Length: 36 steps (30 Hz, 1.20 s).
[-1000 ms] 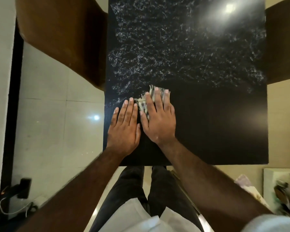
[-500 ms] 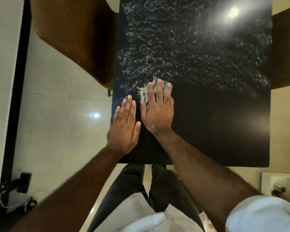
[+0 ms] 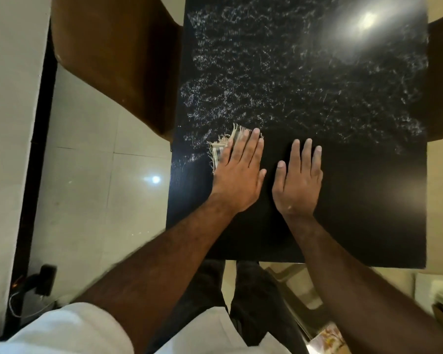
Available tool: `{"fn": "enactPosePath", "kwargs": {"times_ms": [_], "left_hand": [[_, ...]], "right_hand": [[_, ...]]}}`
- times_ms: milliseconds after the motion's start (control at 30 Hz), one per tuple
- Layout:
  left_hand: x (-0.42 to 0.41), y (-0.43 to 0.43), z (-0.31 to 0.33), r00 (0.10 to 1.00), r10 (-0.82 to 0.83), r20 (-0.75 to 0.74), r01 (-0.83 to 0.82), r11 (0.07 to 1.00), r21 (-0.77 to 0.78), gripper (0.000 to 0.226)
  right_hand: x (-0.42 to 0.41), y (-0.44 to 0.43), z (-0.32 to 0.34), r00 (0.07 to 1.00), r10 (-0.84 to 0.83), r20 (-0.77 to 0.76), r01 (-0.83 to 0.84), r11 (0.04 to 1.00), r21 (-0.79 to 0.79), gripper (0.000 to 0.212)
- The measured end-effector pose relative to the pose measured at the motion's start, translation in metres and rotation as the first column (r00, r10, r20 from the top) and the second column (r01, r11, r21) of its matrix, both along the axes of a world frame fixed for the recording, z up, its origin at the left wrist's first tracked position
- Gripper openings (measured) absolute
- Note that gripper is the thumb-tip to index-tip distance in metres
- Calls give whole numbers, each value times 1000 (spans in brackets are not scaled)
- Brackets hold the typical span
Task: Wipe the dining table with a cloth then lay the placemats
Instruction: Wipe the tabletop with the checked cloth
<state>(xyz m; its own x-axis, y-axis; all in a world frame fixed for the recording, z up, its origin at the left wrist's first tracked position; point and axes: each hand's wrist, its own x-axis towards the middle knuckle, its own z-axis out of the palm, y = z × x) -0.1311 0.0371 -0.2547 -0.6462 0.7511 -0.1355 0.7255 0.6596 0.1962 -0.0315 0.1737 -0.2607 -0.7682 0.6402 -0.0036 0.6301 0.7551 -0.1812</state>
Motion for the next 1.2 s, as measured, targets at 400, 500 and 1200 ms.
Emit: {"fn": "enactPosePath", "kwargs": {"times_ms": [400,500,1200], "left_hand": [[-39,-94,-3,973,230,-18,-231,969,-89,76],[-62,-69,-4,958,280,-62,-284,956,-73,76],[-70,-61,-7,955,292,-57,-296,953,-68,76]], "right_hand": [[0,-2,-9,1000,-16,-18,17,997,78,64],[-1,-2,-11,1000,-15,-16,16,996,86,64],[-1,0,-13,1000,-22,-13,23,996,82,62]]}}
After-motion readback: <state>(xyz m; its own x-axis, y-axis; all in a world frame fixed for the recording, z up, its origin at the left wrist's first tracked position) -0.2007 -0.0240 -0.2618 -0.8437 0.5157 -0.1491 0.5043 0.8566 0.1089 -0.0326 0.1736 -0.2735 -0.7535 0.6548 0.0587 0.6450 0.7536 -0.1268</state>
